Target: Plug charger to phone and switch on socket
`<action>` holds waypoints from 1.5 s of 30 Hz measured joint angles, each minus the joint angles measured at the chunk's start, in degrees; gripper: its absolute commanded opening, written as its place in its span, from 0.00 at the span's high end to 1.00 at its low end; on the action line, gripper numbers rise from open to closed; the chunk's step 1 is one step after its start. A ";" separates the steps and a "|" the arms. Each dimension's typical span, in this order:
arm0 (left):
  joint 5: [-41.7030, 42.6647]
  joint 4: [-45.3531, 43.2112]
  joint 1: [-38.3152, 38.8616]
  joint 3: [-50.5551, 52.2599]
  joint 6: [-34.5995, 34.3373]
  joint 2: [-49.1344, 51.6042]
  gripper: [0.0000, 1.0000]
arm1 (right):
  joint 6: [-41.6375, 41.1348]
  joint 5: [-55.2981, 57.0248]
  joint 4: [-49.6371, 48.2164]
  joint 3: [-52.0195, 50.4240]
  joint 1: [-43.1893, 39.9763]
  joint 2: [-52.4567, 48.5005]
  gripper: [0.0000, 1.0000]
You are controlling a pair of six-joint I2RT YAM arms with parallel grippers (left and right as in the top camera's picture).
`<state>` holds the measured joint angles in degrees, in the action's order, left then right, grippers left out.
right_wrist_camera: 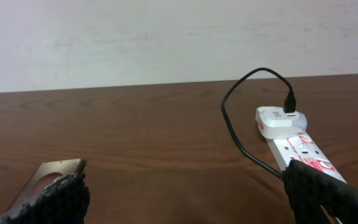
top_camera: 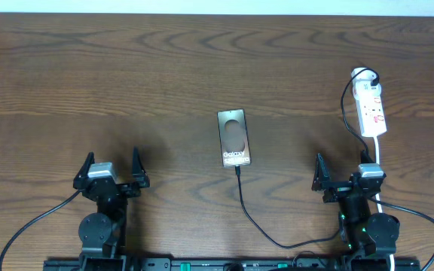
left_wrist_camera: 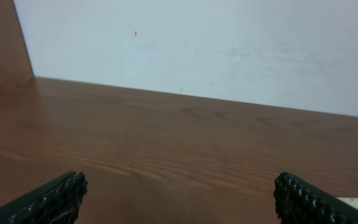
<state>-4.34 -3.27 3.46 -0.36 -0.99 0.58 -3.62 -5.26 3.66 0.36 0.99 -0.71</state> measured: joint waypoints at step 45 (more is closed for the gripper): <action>7.04 4.52 0.00 -0.44 5.55 0.00 0.02 | 0.00 0.02 0.00 0.00 0.00 0.00 0.01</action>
